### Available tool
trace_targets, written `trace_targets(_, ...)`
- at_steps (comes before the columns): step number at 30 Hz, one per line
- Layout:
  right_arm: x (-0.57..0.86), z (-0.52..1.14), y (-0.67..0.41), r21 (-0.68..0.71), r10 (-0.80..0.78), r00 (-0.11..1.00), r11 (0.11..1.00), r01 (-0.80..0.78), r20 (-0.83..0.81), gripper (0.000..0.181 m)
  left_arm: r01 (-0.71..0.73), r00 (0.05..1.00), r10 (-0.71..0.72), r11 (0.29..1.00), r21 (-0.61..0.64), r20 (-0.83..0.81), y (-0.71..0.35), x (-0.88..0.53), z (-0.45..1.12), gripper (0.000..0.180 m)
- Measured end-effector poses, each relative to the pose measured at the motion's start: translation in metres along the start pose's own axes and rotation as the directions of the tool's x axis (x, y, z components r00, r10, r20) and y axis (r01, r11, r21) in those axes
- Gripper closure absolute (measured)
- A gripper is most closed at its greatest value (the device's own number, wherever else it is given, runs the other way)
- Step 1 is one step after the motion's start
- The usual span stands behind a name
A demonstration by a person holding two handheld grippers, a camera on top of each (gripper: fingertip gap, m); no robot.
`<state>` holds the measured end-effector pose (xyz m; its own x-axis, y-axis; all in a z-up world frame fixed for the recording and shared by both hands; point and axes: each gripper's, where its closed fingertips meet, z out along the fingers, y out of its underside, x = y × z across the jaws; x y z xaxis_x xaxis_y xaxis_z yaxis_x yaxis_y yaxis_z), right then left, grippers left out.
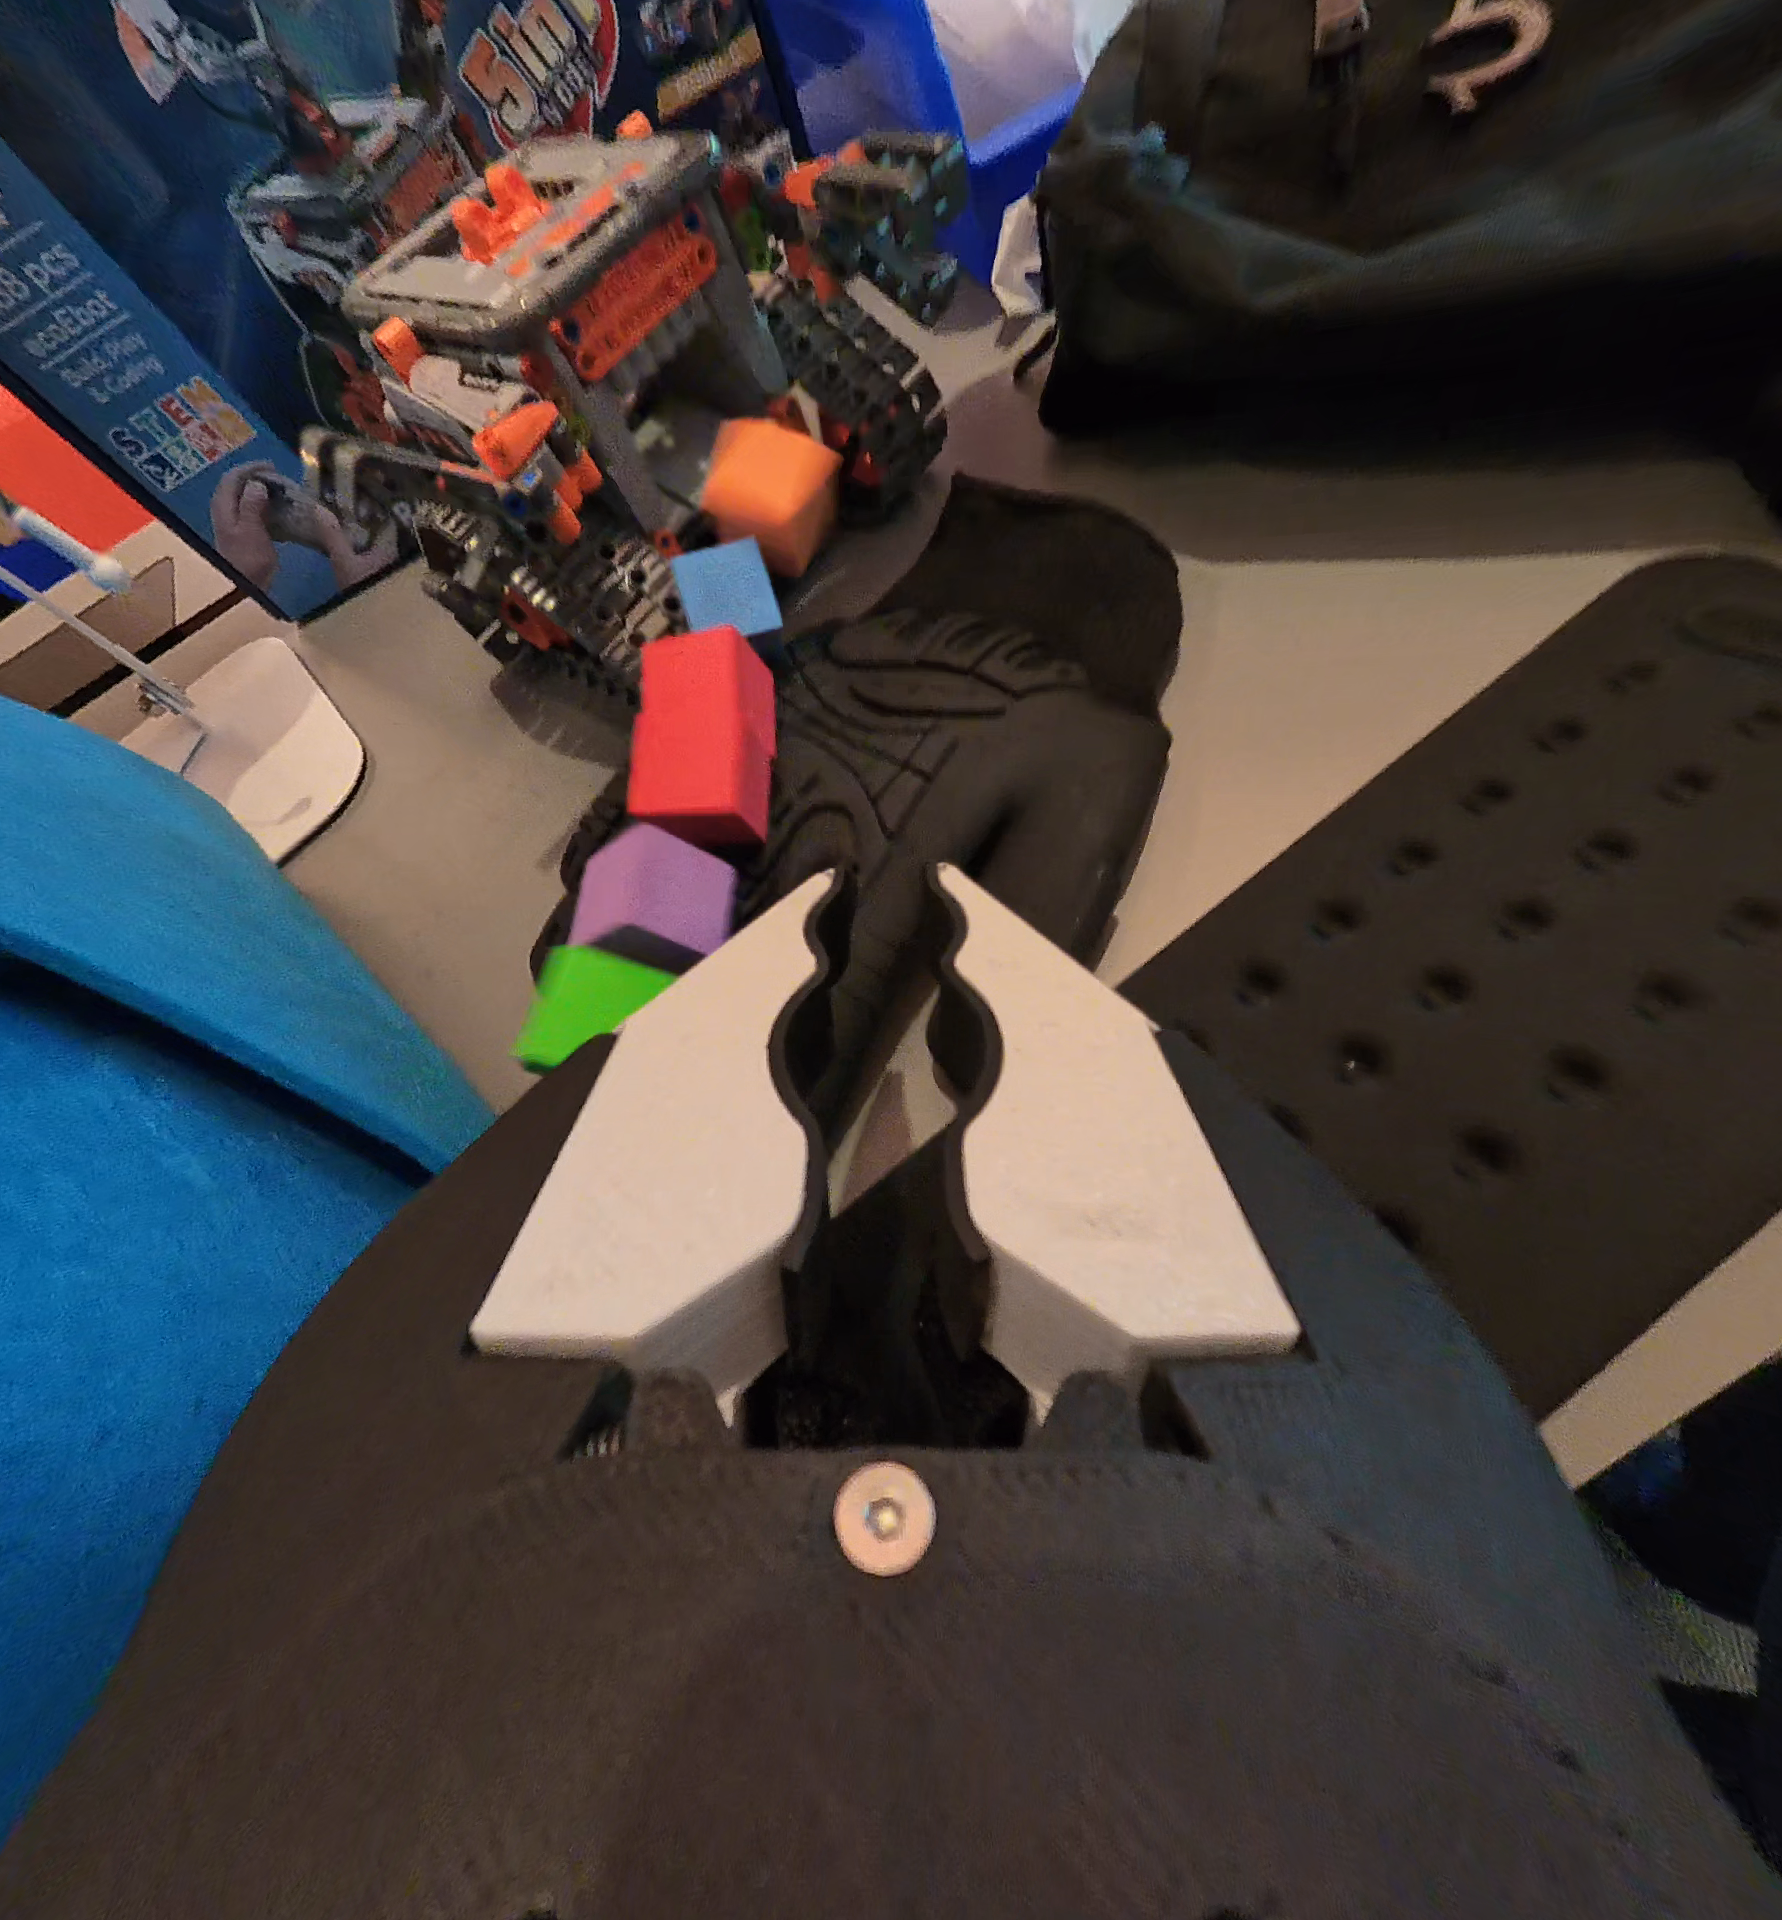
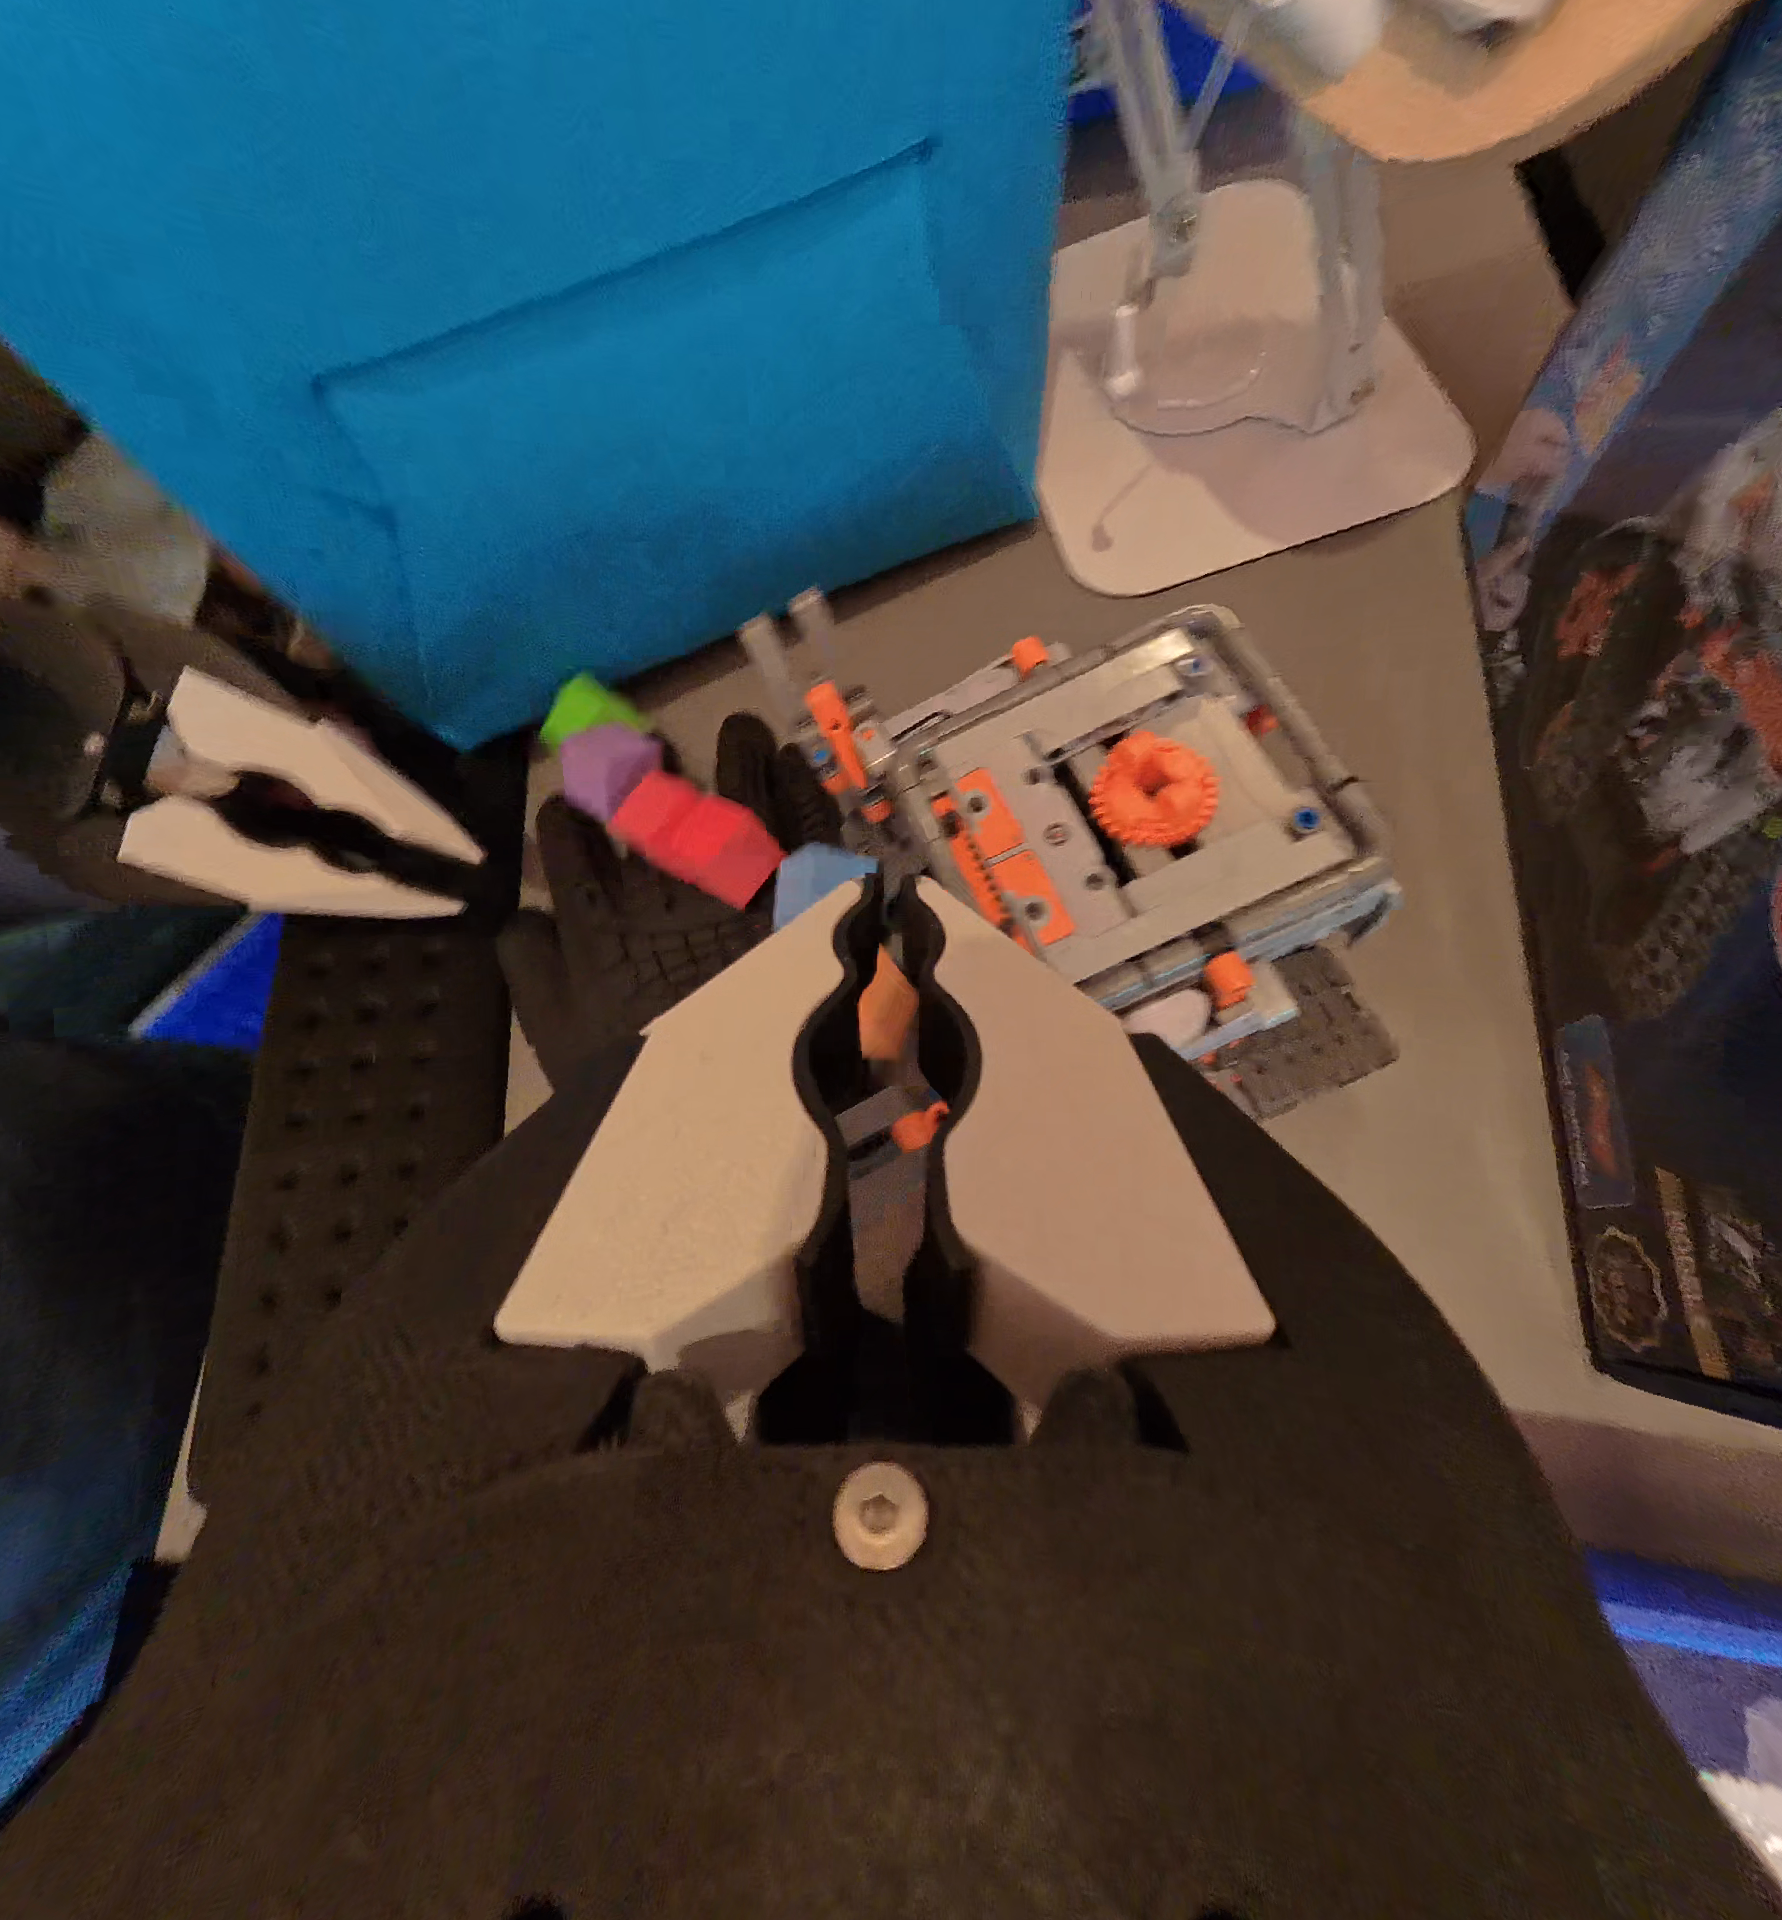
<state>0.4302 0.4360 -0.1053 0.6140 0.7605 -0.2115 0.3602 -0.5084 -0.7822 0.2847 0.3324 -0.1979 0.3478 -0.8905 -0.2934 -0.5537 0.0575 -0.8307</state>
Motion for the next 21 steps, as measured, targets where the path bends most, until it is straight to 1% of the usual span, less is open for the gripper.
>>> trace_targets(1,-0.009,-0.001,0.004,-0.029,-0.04,0.999,0.999,0.04,-0.001,0.177,-0.005,1.0,0.005,1.0,-0.013,0.007,0.003,0.001,0.0,0.168)
trace_targets(3,-0.025,0.0,0.013,-0.096,-0.145,0.989,0.985,0.143,-0.017,0.167,-0.004,1.0,0.004,1.0,-0.01,0.01,0.003,0.001,-0.002,0.168)
trace_targets(5,-0.042,0.006,0.024,-0.165,-0.254,0.967,0.954,0.251,0.001,0.156,0.017,1.0,-0.017,1.0,-0.005,0.001,0.002,0.0,-0.001,0.168)
trace_targets(7,-0.046,0.014,0.031,-0.224,-0.347,0.938,0.916,0.334,-0.022,0.153,0.032,0.999,-0.032,0.999,-0.004,-0.008,0.002,-0.001,-0.001,0.168)
trace_targets(9,-0.054,0.028,0.033,-0.244,-0.393,0.919,0.894,0.376,-0.026,0.145,0.035,0.999,-0.035,0.999,-0.001,-0.01,0.003,-0.001,0.0,0.168)
trace_targets(11,-0.067,0.047,0.037,-0.265,-0.425,0.905,0.872,0.412,0.009,0.139,0.032,0.999,-0.032,0.999,-0.01,-0.012,0.004,-0.001,0.001,0.168)
trace_targets(15,-0.074,0.087,0.046,-0.355,-0.553,0.833,0.777,0.521,0.011,0.132,0.006,1.0,-0.006,1.0,-0.015,-0.003,0.005,0.001,0.002,0.168)
trace_targets(18,-0.067,0.108,0.056,-0.457,-0.612,0.79,0.693,0.558,0.036,0.135,0.0,1.0,0.0,1.0,-0.015,-0.004,0.005,0.002,0.002,0.168)
trace_targets(21,-0.057,0.121,0.067,-0.543,-0.622,0.78,0.634,0.551,0.065,0.151,0.002,1.0,-0.002,1.0,-0.007,-0.007,0.004,0.002,0.001,0.168)
